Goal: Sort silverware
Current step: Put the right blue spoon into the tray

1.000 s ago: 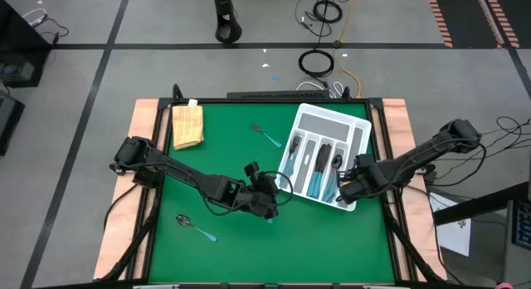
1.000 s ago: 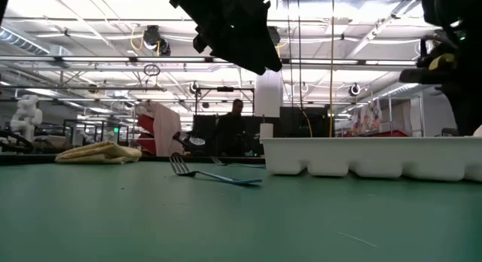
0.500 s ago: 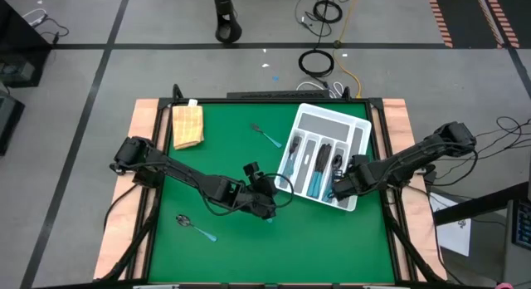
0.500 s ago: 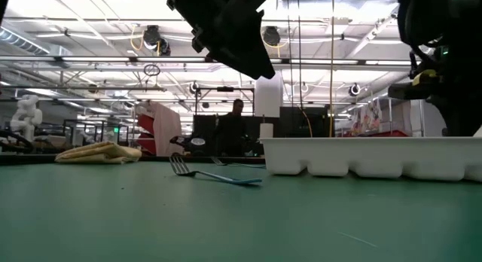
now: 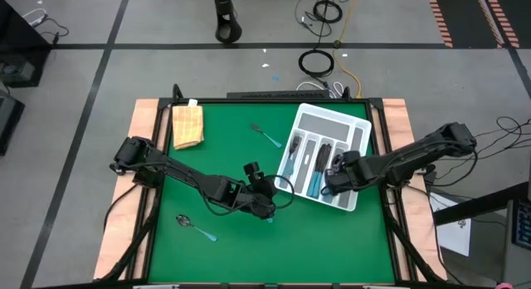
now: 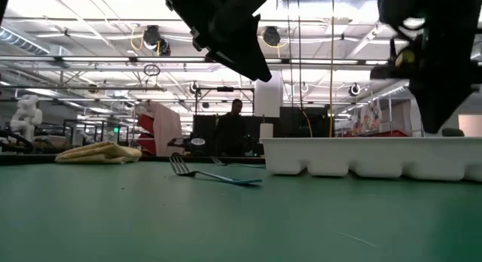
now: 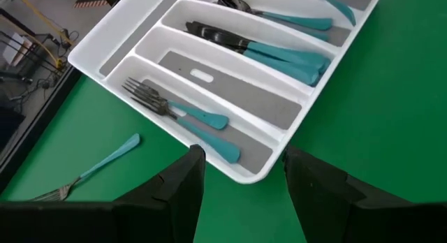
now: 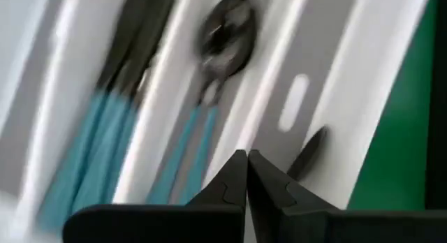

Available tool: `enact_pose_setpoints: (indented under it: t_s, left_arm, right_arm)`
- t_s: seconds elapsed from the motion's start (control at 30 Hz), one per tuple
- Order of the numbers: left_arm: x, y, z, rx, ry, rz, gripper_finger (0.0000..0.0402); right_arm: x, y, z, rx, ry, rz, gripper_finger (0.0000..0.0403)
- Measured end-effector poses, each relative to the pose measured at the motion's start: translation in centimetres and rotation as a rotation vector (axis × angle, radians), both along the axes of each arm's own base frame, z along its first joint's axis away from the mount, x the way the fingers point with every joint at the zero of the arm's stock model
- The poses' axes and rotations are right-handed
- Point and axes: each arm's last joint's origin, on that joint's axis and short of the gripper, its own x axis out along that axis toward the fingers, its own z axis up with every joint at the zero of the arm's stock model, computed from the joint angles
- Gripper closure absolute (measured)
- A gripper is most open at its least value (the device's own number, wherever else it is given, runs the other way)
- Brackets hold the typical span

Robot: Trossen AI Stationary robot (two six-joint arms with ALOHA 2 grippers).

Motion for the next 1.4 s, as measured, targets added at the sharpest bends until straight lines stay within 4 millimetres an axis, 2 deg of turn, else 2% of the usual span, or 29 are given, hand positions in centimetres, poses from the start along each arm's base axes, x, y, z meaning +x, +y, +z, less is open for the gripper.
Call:
enact_pose_setpoints:
  t_s: [0.17, 0.27, 0.47, 0.6, 0.7, 0.83, 1.0, 1.23, 1.4]
  left_arm:
    - [0.0, 0.0, 0.0, -0.009, 0.001, -0.005, 0.0201]
    - [0.0, -0.1, 0.0, -0.033, 0.009, -0.028, 0.0201]
    - [0.0, -0.1, -0.1, -0.036, 0.011, -0.032, 0.0201]
    - [0.0, -0.1, -0.1, -0.037, 0.011, -0.032, 0.0201]
    - [0.0, -0.1, -0.1, -0.04, 0.012, -0.033, 0.0201]
    - [0.0, -0.1, -0.1, -0.046, 0.008, -0.029, 0.0201]
    - [0.0, -0.1, -0.1, -0.047, 0.008, -0.029, 0.0201]
    - [0.1, -0.1, 0.0, -0.067, -0.008, -0.013, 0.0201]
    - [0.1, -0.1, 0.0, -0.067, -0.009, -0.012, 0.0201]
  right_arm:
    - [0.8, 0.6, 2.6, 0.132, 0.03, 0.134, 0.039]
    - [1.3, 1.0, 3.7, 0.219, 0.014, 0.233, 0.0353]
    - [2.1, 1.1, 4.6, 0.194, 0.002, 0.589, 0.0274]
    - [1.4, 0.9, 4.3, 0.184, 0.128, 0.844, 0.0255]
    - [0.7, 0.7, 4.2, 0.194, 0.227, 0.95, 0.0253]
    - [0.6, 0.6, 4.1, 0.196, 0.26, 1.005, 0.0256]
    - [0.3, 0.5, 2.8, 0.209, 0.311, 1.07, 0.0252]
    - [1.4, 0.8, 0.6, 0.222, 0.368, 1.181, 0.024]
    - [2.1, 0.9, -1.0, 0.25, 0.471, 1.243, 0.0238]
